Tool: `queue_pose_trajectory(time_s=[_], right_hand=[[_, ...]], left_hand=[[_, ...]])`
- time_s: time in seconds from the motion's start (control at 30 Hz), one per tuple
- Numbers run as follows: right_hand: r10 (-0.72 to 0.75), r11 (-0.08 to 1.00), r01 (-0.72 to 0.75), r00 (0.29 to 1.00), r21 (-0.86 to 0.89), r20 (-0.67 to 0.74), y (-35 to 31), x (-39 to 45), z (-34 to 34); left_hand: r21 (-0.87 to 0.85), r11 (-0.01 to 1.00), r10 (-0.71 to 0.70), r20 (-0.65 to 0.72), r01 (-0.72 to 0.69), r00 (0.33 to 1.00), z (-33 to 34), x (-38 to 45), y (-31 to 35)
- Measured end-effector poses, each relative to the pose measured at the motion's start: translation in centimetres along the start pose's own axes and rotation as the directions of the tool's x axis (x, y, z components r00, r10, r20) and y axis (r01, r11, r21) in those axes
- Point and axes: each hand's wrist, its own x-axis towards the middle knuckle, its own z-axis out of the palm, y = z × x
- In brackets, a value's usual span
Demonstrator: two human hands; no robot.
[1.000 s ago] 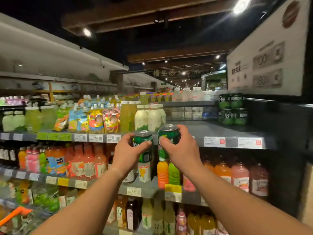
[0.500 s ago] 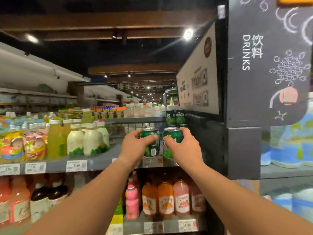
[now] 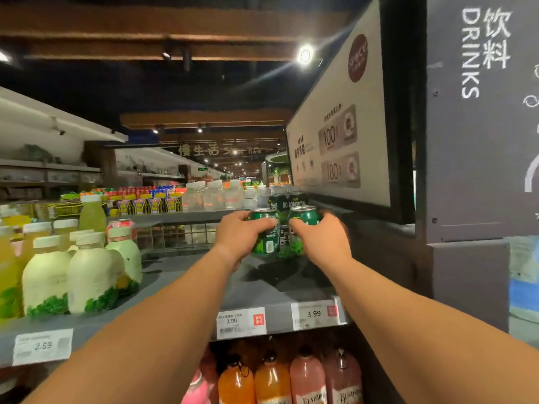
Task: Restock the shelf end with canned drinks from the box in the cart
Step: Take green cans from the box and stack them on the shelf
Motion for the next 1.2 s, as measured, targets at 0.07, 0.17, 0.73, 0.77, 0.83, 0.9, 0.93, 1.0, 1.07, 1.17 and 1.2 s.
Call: queue_pose_trajectory(time_s=[0.07,0.17,0.73,0.77,0.83,0.9,0.93,1.0,1.07,1.17,1.2], right_hand=[[0.027,0.999,-0.028,0.999,-0.018,-0.044,-0.1,1.8,1.0],[0.062,0.993,-0.070,0.995,-0.095,-0.080,-0.2,4.4,2.5],[0.014,0.990,-0.028,0.995,-0.139,-0.103,2.6,15.0,5.6],[0.012,0.989,-0.027,0.995,-0.144,-0.102,2.8,15.3,5.8],[0.000,0.985,-0.017,0.995,-0.169,-0.099,3.0,15.7,6.0],[-0.006,0.984,-0.011,0.995,-0.178,-0.098,3.1,16.0,6.2],[-0.009,0.983,-0.010,0.995,-0.183,-0.103,3.2,16.1,6.2],[-0.022,0.978,-0.001,0.994,-0.208,-0.110,3.4,16.2,6.3],[-0.028,0.974,-0.001,0.992,-0.225,-0.124,3.6,16.0,6.3],[-0.036,0.974,0.007,0.991,-0.228,-0.126,3.6,15.9,6.5],[-0.036,0.977,0.011,0.993,-0.215,-0.116,3.7,15.9,6.5]], left_hand=[[0.027,1.000,0.002,0.004,-0.002,1.000,0.1,2.6,-0.5],[0.067,0.998,0.019,0.022,-0.021,1.000,0.5,5.9,-0.6],[0.149,0.989,-0.027,0.066,0.017,0.997,5.2,16.3,-3.2],[0.145,0.989,-0.027,0.076,0.016,0.997,5.3,16.5,-3.4],[0.139,0.990,-0.029,0.085,0.017,0.996,5.6,16.6,-3.7],[0.116,0.993,-0.030,0.075,0.021,0.997,6.0,16.7,-3.7],[0.099,0.995,-0.037,0.078,0.029,0.996,6.1,16.7,-3.7],[0.068,0.997,-0.050,0.088,0.045,0.995,6.3,16.5,-3.7],[0.033,0.998,-0.057,0.092,0.054,0.994,6.3,16.4,-4.1],[-0.018,0.998,-0.060,0.103,0.062,0.993,6.1,16.4,-4.6],[-0.039,0.997,-0.067,0.111,0.071,0.992,6.0,16.4,-4.8]])
